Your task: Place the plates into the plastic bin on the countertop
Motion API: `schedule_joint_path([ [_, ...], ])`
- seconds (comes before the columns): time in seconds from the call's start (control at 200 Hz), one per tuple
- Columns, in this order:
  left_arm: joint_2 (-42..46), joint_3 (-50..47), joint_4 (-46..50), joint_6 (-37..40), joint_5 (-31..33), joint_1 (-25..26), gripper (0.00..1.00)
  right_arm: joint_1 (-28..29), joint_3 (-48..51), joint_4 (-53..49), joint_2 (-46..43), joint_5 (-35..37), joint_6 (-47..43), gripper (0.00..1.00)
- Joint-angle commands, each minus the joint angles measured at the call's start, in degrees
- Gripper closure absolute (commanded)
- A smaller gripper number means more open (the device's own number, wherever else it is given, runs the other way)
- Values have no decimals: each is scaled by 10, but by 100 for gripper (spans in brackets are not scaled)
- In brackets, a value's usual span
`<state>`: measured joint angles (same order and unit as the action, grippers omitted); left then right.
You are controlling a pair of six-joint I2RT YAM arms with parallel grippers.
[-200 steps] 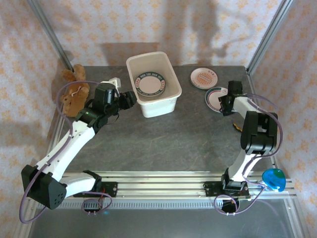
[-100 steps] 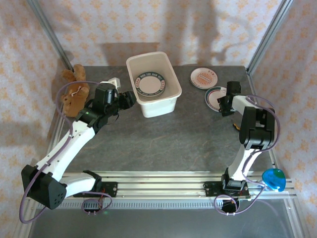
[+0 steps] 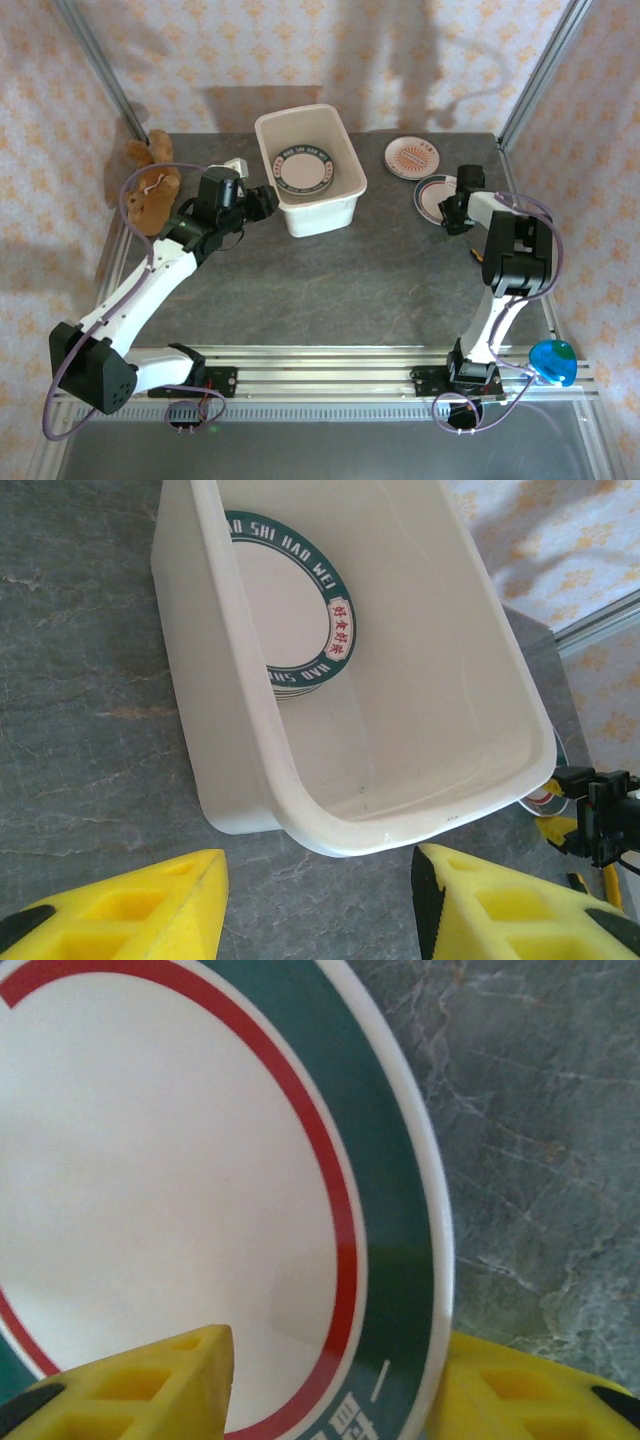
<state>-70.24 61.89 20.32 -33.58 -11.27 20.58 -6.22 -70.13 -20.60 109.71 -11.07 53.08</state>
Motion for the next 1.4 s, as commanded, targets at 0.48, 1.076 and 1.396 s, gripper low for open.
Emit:
schedule_joint_path([
  [0.48, -18, 36, 5, 4, 13, 6, 48, -4, 79, 64, -50, 19, 17, 84],
  [1.076, -10, 20, -13, 5, -6, 7, 48, -3, 141, 59, -195, 21, 20, 100],
  [1.396, 13, 3, -16, 10, -8, 7, 48, 6, 168, 75, -292, 0, 39, 100],
])
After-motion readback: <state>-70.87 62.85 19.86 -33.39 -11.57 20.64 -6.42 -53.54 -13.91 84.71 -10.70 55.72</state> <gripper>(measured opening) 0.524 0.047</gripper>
